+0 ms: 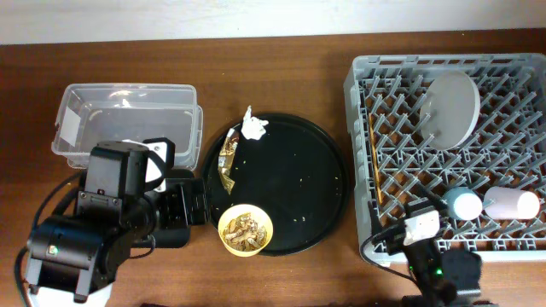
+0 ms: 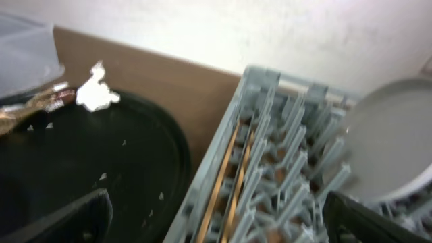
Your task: Sort waste into correct bins and load items into the dishwasher rack
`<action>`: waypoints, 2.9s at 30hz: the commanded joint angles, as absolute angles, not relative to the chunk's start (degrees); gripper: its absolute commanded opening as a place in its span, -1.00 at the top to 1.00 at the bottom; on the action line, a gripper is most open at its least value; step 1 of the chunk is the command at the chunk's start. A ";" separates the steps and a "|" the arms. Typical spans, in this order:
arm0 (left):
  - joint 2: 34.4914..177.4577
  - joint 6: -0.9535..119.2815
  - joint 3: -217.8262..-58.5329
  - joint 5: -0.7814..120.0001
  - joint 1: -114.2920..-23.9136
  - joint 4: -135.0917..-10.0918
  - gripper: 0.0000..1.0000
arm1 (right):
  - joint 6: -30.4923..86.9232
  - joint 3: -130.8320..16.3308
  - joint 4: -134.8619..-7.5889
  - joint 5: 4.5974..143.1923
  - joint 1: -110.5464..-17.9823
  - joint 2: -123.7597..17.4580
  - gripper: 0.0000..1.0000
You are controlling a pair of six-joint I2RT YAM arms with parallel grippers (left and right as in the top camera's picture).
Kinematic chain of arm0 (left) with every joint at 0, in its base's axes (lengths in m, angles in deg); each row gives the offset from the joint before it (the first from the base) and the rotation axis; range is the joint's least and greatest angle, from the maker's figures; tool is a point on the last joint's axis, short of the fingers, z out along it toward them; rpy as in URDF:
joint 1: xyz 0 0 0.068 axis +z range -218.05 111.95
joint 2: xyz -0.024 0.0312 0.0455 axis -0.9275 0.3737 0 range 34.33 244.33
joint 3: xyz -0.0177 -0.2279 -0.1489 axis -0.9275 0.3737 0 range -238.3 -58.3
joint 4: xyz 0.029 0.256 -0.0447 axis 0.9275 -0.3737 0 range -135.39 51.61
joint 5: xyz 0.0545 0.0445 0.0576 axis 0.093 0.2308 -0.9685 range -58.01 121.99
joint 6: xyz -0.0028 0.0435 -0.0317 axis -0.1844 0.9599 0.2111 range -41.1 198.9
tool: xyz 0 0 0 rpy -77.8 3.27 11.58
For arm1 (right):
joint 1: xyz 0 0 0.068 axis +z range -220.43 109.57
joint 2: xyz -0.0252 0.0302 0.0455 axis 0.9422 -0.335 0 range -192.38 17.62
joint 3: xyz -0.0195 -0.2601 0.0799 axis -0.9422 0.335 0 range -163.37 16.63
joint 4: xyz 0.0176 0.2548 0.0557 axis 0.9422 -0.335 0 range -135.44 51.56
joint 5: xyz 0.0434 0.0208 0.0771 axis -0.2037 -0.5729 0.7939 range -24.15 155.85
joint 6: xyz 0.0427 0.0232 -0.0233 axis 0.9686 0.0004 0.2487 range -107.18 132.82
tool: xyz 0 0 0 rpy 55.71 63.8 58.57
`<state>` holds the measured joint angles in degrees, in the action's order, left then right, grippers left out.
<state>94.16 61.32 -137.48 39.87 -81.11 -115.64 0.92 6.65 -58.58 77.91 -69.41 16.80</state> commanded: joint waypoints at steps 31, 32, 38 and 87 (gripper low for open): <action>146.22 23.18 -137.09 18.15 -120.13 -103.46 0.03 | 1.24 16.31 -41.62 78.26 -69.76 17.44 -0.97; 147.36 23.15 -137.09 17.32 -120.15 -104.27 0.06 | 1.24 16.31 -41.62 78.26 -69.76 17.44 -0.97; 147.91 23.13 -135.64 15.06 -120.19 -104.62 0.84 | 1.22 16.31 -41.62 78.26 -69.76 17.44 -0.97; 126.20 51.11 -145.68 29.99 -97.40 -106.46 0.99 | 1.24 16.31 -41.62 78.26 -69.74 17.44 -0.97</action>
<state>127.95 45.97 -145.33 24.24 -106.34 -103.86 0.81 15.78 -41.75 77.95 -69.46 17.00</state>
